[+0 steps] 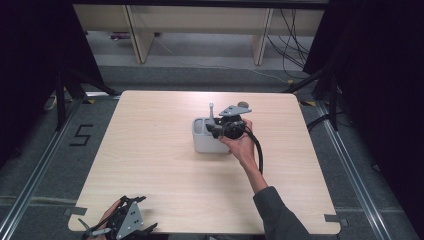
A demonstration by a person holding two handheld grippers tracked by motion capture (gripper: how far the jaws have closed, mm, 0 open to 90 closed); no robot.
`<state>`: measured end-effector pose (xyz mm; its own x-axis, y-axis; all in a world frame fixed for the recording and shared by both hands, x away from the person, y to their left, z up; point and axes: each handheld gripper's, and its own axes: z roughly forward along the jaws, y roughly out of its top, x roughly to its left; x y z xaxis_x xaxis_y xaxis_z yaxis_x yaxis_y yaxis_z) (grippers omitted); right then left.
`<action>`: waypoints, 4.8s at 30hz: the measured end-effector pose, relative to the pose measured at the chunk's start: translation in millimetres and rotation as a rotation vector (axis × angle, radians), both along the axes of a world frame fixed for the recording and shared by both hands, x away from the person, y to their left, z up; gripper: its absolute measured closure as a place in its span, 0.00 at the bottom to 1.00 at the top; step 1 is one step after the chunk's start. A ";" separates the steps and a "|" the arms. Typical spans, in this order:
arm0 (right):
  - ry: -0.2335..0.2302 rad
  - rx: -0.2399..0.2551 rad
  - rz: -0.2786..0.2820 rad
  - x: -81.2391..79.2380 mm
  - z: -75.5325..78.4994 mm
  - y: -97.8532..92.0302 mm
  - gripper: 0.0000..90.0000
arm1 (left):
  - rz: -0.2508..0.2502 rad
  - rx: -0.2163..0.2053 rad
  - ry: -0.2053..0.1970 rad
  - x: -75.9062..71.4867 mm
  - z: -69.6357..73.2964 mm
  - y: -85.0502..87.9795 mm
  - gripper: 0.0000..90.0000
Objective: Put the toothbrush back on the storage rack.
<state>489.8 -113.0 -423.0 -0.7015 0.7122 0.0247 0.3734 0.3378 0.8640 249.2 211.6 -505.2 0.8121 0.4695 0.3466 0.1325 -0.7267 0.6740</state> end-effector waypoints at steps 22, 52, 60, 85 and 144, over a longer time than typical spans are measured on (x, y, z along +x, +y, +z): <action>-0.045 0.018 -0.021 -15.3 8.6 -11.8 0.38 | 0.000 0.001 -0.002 -0.2 1.7 0.5 0.17; -0.027 0.007 -0.029 -32.0 12.0 -25.1 0.28 | 0.002 -0.014 -0.012 -0.9 2.7 0.2 0.17; -0.013 -0.046 -0.003 -47.8 11.3 -33.7 0.27 | -0.003 0.005 -0.009 -0.8 3.8 1.0 0.17; -0.002 -0.067 0.007 -80.1 2.1 -51.6 0.25 | 0.005 0.001 -0.016 -0.9 3.3 0.7 0.17; 0.098 -0.064 0.046 -136.6 -48.0 -74.6 0.22 | 0.006 -0.010 -0.012 -0.5 2.4 0.9 0.17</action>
<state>353.2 -187.6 -471.0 -0.7296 0.6820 0.0503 0.4381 0.4096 0.8002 248.7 212.5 -502.8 0.8052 0.4774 0.3518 0.1284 -0.7195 0.6825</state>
